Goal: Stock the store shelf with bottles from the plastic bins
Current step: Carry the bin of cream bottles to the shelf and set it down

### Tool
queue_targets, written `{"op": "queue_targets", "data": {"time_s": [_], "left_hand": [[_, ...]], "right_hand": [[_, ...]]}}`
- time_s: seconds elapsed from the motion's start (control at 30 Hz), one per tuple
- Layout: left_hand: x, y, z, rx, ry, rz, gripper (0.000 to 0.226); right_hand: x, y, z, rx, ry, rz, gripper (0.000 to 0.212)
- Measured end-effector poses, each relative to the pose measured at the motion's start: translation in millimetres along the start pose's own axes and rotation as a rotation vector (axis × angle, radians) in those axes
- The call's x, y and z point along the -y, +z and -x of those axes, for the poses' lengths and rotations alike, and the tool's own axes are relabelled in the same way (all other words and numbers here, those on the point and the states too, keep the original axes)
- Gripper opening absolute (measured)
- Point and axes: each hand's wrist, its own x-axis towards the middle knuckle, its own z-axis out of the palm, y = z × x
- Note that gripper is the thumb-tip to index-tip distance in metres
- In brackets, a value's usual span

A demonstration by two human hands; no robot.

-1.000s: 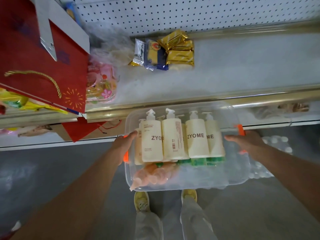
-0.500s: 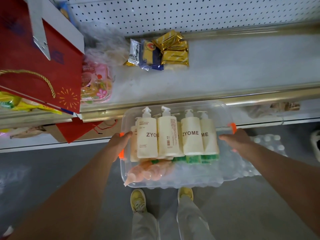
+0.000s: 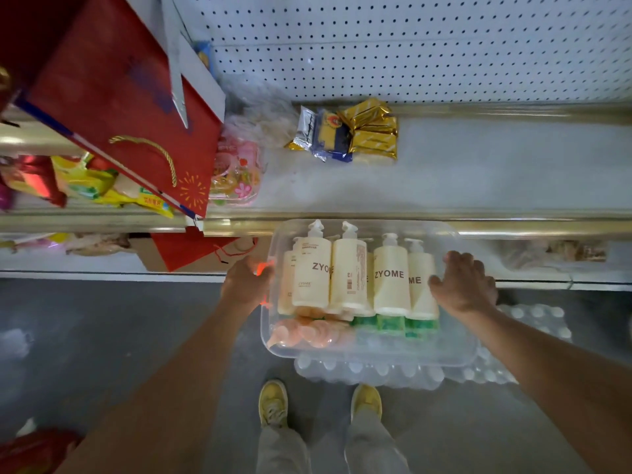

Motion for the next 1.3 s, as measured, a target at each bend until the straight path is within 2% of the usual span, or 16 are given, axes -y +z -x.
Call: {"op": "queue_targets", "data": {"time_s": [0.23,0.6,0.73,0.9,1.03,1.3], "left_hand": [[6.5,-48.8,57.5,-0.249,0.192,0.165,0.025],[65.8,-186.7,159.4,-0.592,0.089,0.225,0.023],[124.3,-255.1,206.0,-0.689,0.066,0.211,0.034],[196.9,-323.3,248.8,-0.739,-0.020,0.099,0.049],[266.4,-376.1,288.4,-0.865,-0.061,0.067,0.049],[385.1,-457.9,364.2,-1.065,-0.212,0.057,0.044]], "right_hand": [[79.6,-26.2,45.2,0.083,-0.366,-0.264,0.028],[227.2,-99.1,137.6,-0.013,-0.957,-0.371,0.028],[300.3,-116.1,190.1,-0.003,-1.129,-0.390,0.029],[390.3,-122.9,255.6,0.072,-1.319,-0.328,0.043],[474.9,-112.0,332.9,0.123,-1.469,-0.327,0.050],[617.7,-66.2,458.7,0.254,-1.674,-0.362,0.045]]}}
